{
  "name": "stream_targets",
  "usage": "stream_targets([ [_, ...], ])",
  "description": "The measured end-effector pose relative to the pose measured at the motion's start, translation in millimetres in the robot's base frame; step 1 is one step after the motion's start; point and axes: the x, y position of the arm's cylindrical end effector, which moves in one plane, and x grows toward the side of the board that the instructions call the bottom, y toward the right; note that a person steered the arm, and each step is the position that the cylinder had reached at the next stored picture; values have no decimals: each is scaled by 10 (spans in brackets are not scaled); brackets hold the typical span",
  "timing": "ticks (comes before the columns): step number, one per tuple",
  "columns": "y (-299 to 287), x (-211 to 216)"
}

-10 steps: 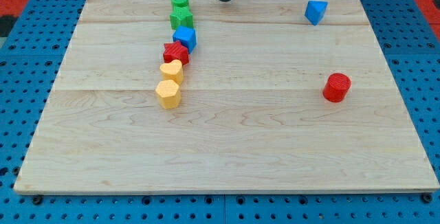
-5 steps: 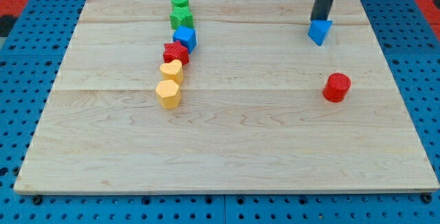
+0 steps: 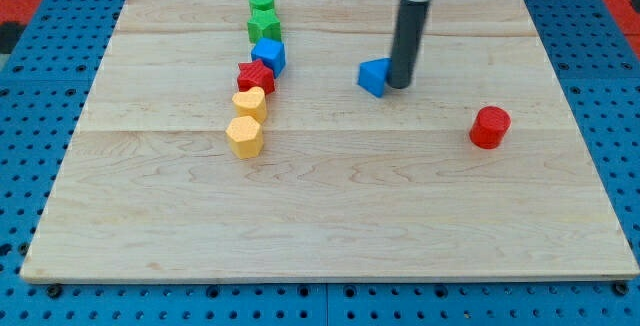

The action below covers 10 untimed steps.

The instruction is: Move the blue triangle below the yellow hexagon

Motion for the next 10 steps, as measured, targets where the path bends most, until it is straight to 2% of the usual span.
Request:
stream_targets([
  [2,-417,-453],
  [4,-662,732],
  [6,-914,823],
  [8,-1081,698],
  [10,-1090,1171],
])
